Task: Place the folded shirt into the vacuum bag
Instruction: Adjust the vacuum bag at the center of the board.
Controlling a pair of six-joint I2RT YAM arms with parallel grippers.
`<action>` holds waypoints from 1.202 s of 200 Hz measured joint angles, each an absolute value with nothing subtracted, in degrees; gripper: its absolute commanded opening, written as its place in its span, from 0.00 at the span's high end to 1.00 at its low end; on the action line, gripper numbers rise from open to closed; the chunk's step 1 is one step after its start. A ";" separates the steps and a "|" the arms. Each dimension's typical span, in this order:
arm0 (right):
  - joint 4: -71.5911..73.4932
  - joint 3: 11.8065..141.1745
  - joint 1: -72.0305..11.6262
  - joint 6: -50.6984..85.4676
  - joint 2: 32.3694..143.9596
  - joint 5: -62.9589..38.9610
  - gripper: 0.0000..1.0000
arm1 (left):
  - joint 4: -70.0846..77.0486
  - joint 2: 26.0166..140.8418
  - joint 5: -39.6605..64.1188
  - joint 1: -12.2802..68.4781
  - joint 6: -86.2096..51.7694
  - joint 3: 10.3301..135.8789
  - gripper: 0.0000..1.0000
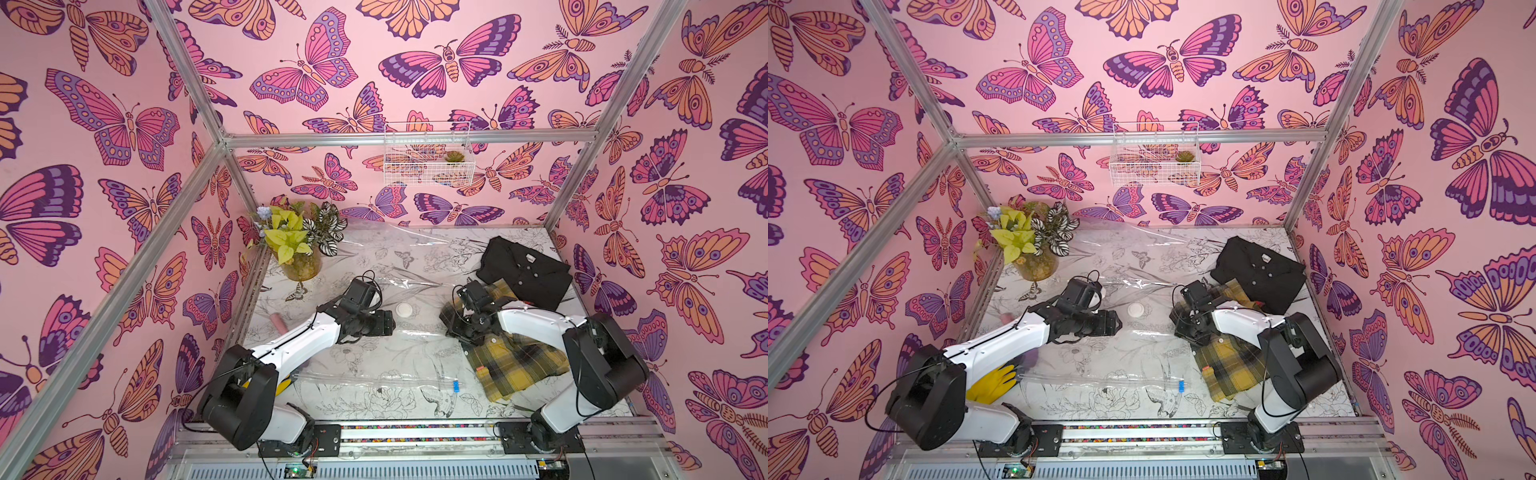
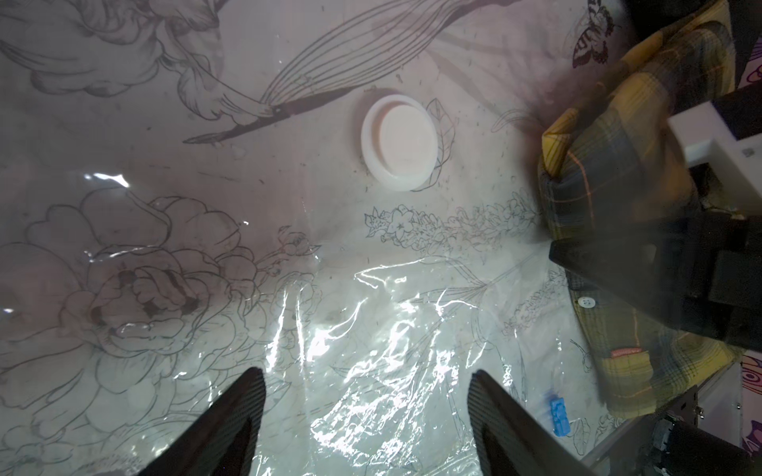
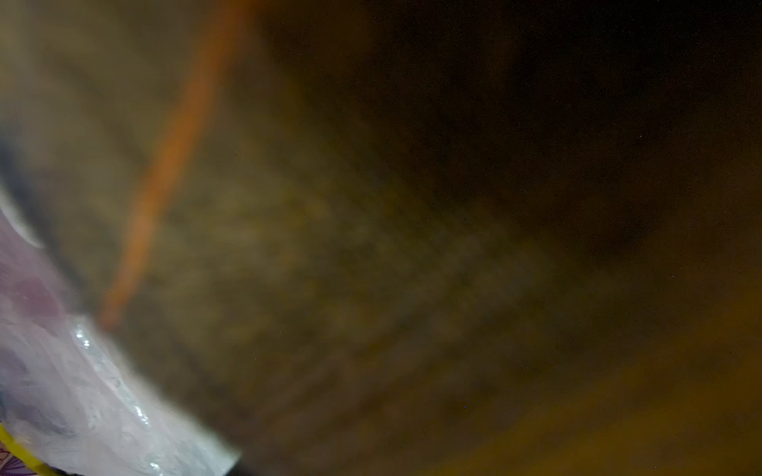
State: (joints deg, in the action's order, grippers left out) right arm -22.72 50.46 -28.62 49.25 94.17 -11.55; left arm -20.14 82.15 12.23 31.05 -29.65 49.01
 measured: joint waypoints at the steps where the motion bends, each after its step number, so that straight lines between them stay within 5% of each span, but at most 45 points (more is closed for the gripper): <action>1: -22.72 50.68 -28.58 49.25 94.30 -11.68 0.50 | -20.12 82.19 12.23 31.05 -29.65 49.01 0.20; 162: -25.63 81.67 -26.94 44.97 118.19 -17.08 0.49 | -5.85 94.02 17.15 31.11 -32.40 46.41 0.25; 198: -31.75 82.50 -26.22 40.12 114.78 -16.49 0.44 | -0.54 98.65 18.85 31.11 -33.28 49.41 0.26; 240: -36.95 74.26 -22.33 36.12 95.79 -13.39 0.32 | 1.78 104.73 20.29 30.92 -33.21 55.55 0.27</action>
